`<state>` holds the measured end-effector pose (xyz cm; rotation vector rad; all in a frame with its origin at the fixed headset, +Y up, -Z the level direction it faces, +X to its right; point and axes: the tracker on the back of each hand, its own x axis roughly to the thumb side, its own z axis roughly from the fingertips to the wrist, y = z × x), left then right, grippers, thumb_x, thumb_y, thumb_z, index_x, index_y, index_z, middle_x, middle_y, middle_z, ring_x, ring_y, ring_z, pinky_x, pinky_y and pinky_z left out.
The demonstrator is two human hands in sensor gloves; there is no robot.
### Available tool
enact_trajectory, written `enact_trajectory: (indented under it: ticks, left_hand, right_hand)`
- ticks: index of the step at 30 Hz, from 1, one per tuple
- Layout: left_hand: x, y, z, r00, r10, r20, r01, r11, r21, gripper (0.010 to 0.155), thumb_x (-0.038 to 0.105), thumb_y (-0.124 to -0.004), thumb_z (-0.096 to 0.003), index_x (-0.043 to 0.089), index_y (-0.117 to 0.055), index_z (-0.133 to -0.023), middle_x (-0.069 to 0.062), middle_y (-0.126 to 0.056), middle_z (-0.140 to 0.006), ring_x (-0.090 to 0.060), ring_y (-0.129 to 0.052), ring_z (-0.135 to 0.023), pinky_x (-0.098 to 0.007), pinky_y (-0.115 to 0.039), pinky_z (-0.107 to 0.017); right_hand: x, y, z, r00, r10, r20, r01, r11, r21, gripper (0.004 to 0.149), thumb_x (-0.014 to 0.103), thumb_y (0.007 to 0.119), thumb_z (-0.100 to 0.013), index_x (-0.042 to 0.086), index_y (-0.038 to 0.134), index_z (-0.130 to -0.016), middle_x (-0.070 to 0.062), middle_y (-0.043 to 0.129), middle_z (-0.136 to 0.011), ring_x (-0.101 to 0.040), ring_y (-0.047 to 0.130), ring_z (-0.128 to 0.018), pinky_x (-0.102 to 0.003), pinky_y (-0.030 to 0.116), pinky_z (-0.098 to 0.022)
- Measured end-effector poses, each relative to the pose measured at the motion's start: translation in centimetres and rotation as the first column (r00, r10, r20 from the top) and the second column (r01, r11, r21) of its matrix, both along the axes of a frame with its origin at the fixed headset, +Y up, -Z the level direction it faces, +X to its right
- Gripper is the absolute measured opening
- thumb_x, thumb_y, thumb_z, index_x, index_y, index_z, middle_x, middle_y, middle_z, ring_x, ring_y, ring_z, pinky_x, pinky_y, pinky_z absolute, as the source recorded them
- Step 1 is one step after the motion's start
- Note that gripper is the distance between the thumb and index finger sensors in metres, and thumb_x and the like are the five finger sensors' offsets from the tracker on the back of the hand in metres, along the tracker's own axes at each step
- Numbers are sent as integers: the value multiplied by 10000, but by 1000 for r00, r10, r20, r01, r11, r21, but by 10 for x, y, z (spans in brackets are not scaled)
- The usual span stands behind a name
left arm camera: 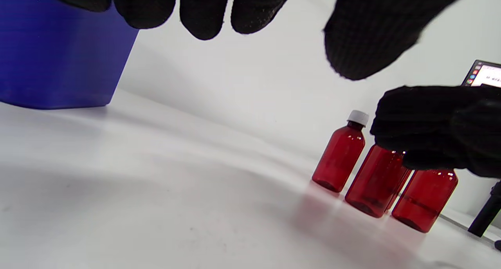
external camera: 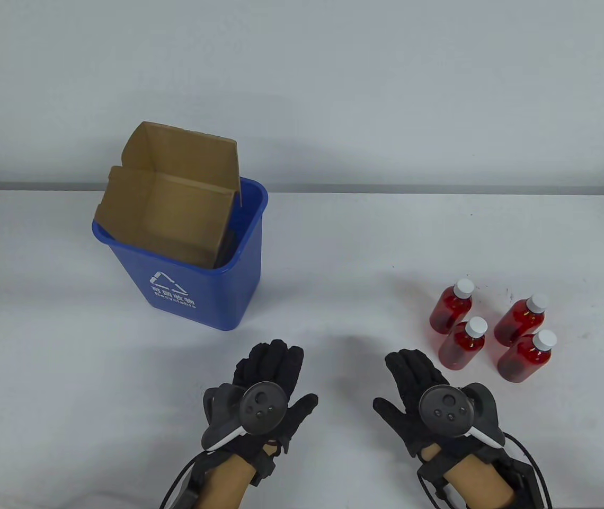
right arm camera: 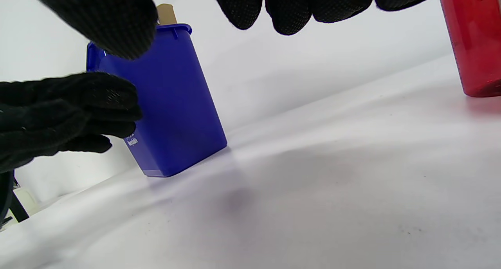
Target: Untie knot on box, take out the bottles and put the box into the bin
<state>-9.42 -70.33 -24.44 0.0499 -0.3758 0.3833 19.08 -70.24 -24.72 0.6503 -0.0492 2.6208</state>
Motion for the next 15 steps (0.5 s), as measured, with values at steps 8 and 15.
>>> enact_trajectory:
  ticks: [8,15]
  left_hand:
    - [0,-1,-1,1000,-15,-2,15,1000,-17,862,573,-767,-485,167,-400,-1151,-180,-427,-1169,-610,-466,-1045,-765,-451,-703]
    - [-3,2,5,1000,2,-4,-2,1000,0,854,568,-770,-485,162,-418,-1148,-186,-439,-1164,-610,-464,-1044,-765,-449,-704]
  right_hand:
    - [-1,-4,0,1000,7,-8,-7,1000,-15,783,521,670,-501,31,402,-1050,-253,383,-1060,-580,441,-946,-703,462,-616]
    - [-1,-4,-1,1000,11,0,-11,1000,-10,783,521,671,-500,31,404,-1050,-252,385,-1060,-579,440,-947,-703,463,-616]
